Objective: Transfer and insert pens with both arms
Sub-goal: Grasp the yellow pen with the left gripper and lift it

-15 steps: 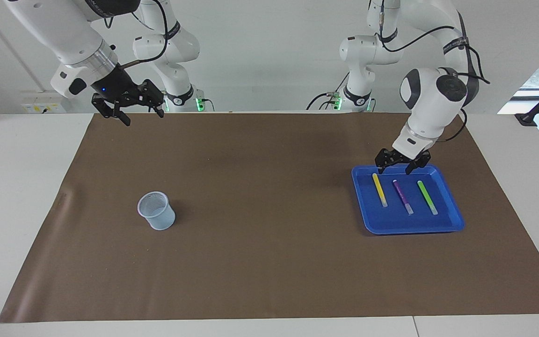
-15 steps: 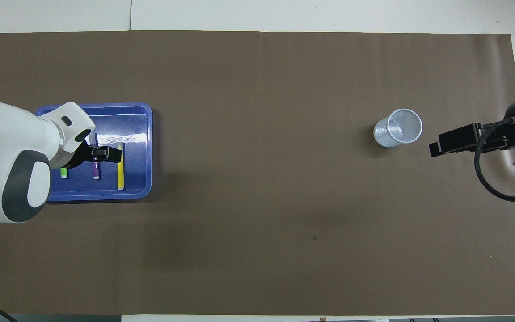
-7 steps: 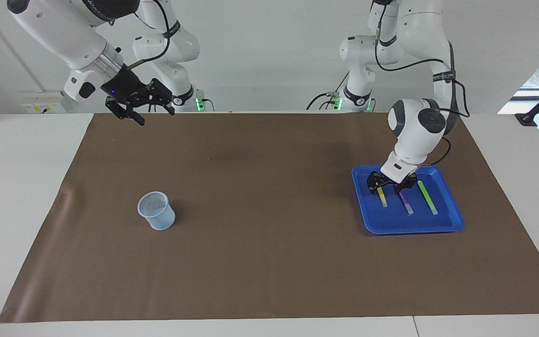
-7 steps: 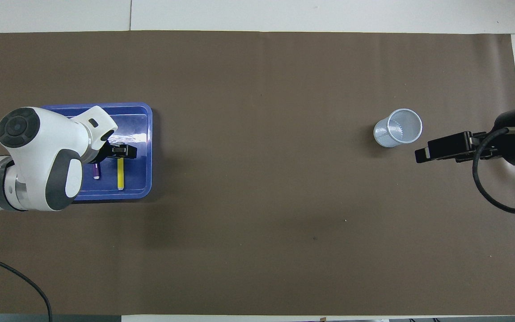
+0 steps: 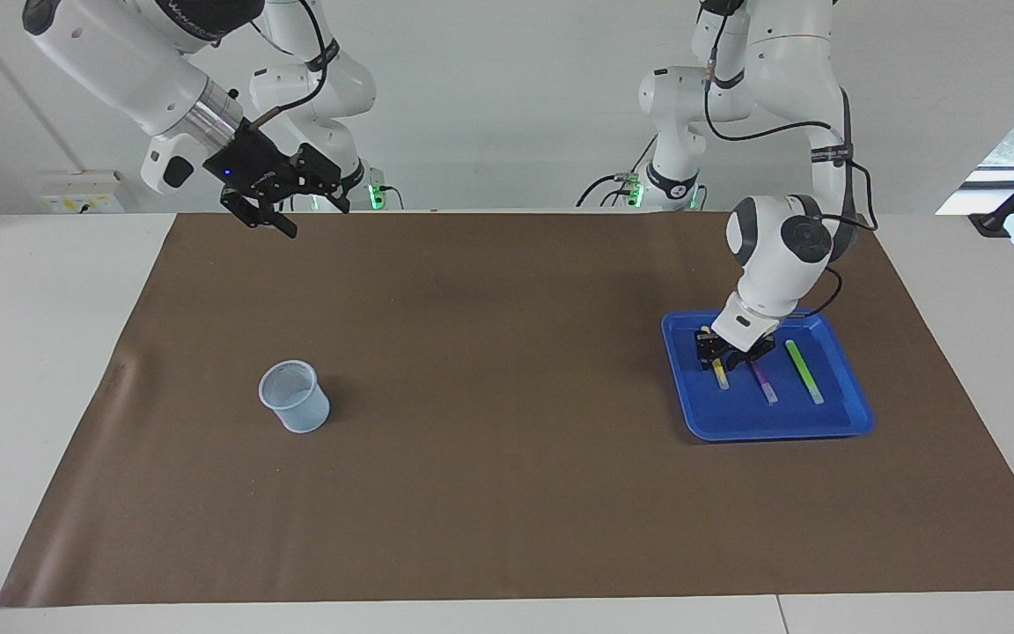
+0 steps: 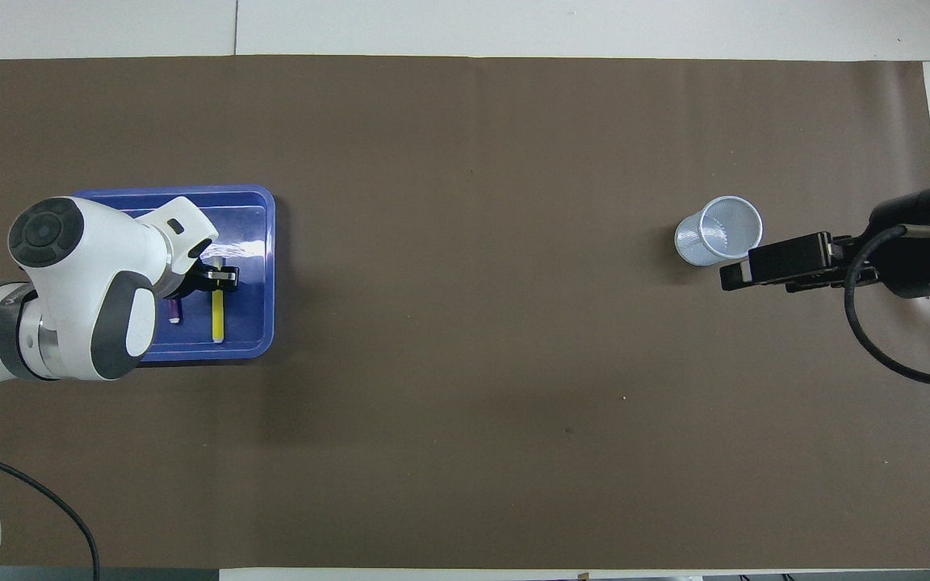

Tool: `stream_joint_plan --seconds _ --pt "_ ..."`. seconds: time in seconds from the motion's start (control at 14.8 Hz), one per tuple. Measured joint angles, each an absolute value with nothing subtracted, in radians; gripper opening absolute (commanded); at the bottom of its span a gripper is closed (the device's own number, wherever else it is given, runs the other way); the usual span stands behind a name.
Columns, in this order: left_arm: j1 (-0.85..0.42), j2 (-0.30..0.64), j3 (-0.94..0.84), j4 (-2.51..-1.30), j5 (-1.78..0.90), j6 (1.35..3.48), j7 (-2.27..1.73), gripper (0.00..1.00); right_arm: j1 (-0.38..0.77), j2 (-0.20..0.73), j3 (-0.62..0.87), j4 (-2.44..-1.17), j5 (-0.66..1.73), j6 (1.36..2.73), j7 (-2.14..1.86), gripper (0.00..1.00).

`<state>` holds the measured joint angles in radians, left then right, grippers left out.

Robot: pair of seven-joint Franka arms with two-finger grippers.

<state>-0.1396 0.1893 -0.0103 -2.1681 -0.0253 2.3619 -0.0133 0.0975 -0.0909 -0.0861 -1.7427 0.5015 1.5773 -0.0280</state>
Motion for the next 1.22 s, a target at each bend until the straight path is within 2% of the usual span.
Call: stream_joint_plan --seconds 0.14,0.2,0.68,0.95,1.22 --pt "-0.140 0.189 -0.010 -2.172 -0.025 2.362 -0.013 0.13 0.097 -0.101 -0.087 -1.763 0.530 1.577 -0.023 1.00" --pt "-0.140 0.189 -0.009 -2.173 -0.025 2.362 -0.013 0.00 0.095 -0.105 -0.089 -1.774 0.555 1.578 -0.021 1.00" --pt "-0.139 0.187 -0.007 -2.158 -0.025 2.353 -0.033 0.00 0.071 -0.115 -0.092 -1.839 0.687 1.585 0.005 1.00" --pt "-0.140 0.168 -0.010 -2.036 -0.025 2.212 -0.198 0.00 0.073 -0.150 -0.092 -1.932 0.814 1.654 0.011 1.00" --pt "-0.165 0.108 -0.029 -1.951 -0.032 2.093 -0.440 0.00 0.087 -0.171 -0.087 -1.981 0.898 1.714 0.045 1.00"
